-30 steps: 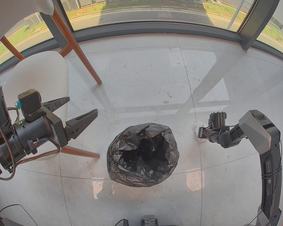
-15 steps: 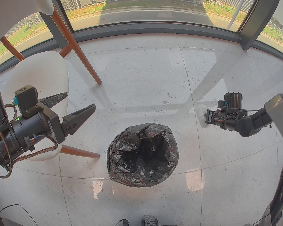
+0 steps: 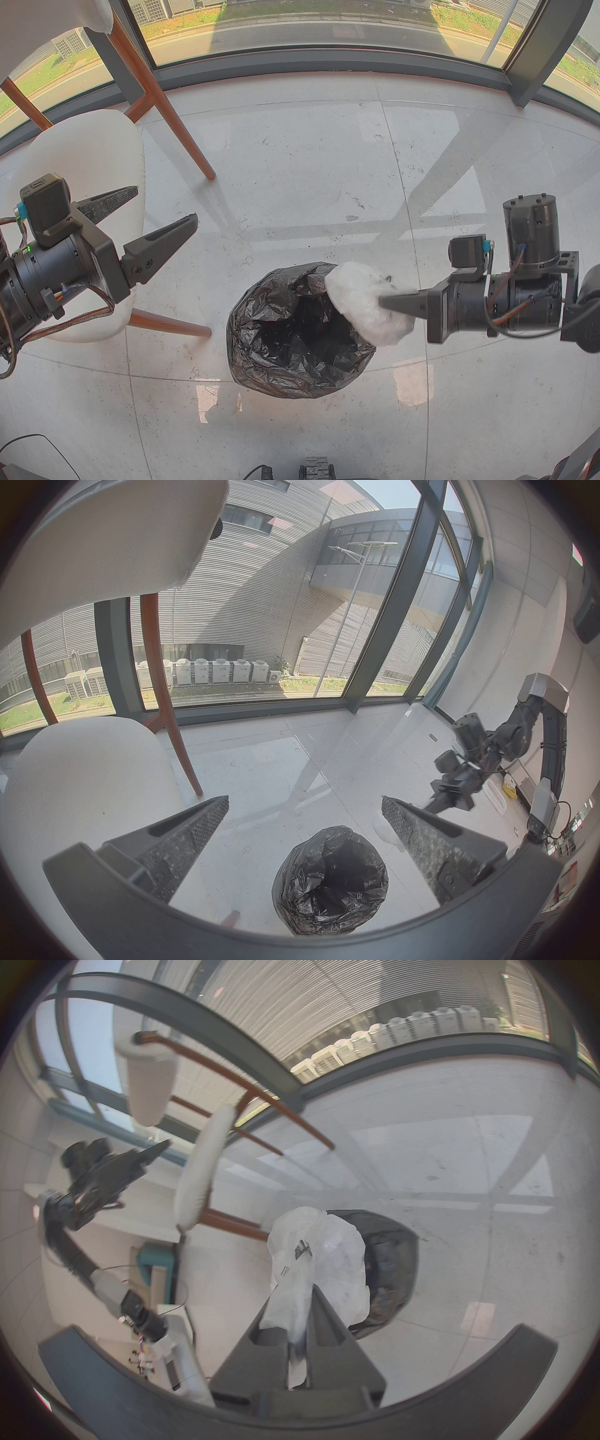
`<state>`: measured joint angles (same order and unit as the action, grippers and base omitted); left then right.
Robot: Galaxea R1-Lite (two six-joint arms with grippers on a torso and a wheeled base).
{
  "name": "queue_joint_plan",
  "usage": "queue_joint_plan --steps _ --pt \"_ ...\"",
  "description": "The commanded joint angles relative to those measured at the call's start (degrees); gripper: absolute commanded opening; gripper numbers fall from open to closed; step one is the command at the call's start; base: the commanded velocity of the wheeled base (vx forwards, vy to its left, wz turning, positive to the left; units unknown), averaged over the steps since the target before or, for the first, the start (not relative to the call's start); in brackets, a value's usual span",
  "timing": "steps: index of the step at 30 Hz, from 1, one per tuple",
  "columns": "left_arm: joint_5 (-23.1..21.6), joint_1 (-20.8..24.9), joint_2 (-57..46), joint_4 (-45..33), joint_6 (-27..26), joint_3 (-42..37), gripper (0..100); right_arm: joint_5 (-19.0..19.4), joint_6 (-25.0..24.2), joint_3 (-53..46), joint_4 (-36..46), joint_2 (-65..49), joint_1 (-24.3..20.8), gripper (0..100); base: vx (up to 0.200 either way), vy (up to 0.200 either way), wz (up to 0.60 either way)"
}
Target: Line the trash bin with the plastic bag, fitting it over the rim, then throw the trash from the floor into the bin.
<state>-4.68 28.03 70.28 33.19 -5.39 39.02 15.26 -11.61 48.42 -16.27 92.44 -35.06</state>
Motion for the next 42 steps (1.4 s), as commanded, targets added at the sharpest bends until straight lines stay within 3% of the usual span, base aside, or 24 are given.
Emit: queue_joint_plan --steps 1,4,12,13,15,20,24,28,29,33,38,40,41,42 --pt "-0.06 0.19 -1.2 0.03 -0.41 -0.35 100 0.91 0.53 -2.63 1.07 -2.79 -7.13 0 0.0 0.0 0.0" --pt "0.02 0.19 -1.28 0.03 -0.32 -0.26 100 0.82 0.97 -2.72 0.37 -0.6 -8.89 0 0.0 0.0 0.0" --pt "0.02 0.1 -1.37 0.03 -0.32 -0.26 100 0.38 2.11 0.89 -0.25 2.57 -8.45 0 0.0 0.0 0.0" --pt "0.02 0.1 -1.37 0.03 -0.24 -0.17 100 0.38 2.2 0.89 -0.34 2.48 -8.09 100 0.0 0.0 0.0" --pt "0.02 0.1 -1.37 0.03 -0.15 -0.09 100 0.12 2.11 0.8 -0.42 2.22 -8.09 100 0.0 0.0 0.0" --pt "0.11 0.1 -3.48 0.03 0.03 -0.35 100 -5.33 -0.26 0.09 -0.34 -3.14 -7.13 100 0.0 0.0 0.0" --pt "0.29 0.1 -5.06 0.03 0.11 0.0 100 -8.32 -3.86 -0.52 -0.34 -9.12 -4.4 100 0.0 0.0 0.0" --pt "0.64 -0.43 -7.0 0.03 0.29 0.09 100 -12.1 -4.13 -1.66 -0.34 -14.13 -1.41 100 0.0 0.0 0.0" --pt "1.52 -1.4 -9.81 0.03 2.31 -0.53 100 -14.65 -4.3 -3.68 -0.25 -19.23 1.84 100 0.0 0.0 0.0" --pt "7.58 -5.09 -16.49 -0.59 8.2 -3.43 100 -18.16 -4.21 -9.66 0.19 -29.6 11.51 100 0.0 0.0 0.0" --pt "15.4 -11.5 -23.08 -2.26 11.28 -8.08 100 -18.78 -4.13 -16.08 -0.25 -39.09 26.45 100 0.0 0.0 0.0" --pt "16.55 -12.65 -24.31 -3.22 12.24 -9.05 100 -18.78 -4.13 -17.31 -0.25 -40.94 28.73 100 0.0 0.0 0.0" --pt "19.1 -13.96 -27.3 -6.48 14.88 -10.63 100 -18.51 -4.04 -20.65 0.1 -45.16 32.69 100 0.0 0.0 0.0" --pt "20.24 -14.05 -28.62 -8.32 15.76 -10.9 100 -18.34 -3.95 -22.32 0.01 -47.09 33.74 100 0.0 0.0 0.0"
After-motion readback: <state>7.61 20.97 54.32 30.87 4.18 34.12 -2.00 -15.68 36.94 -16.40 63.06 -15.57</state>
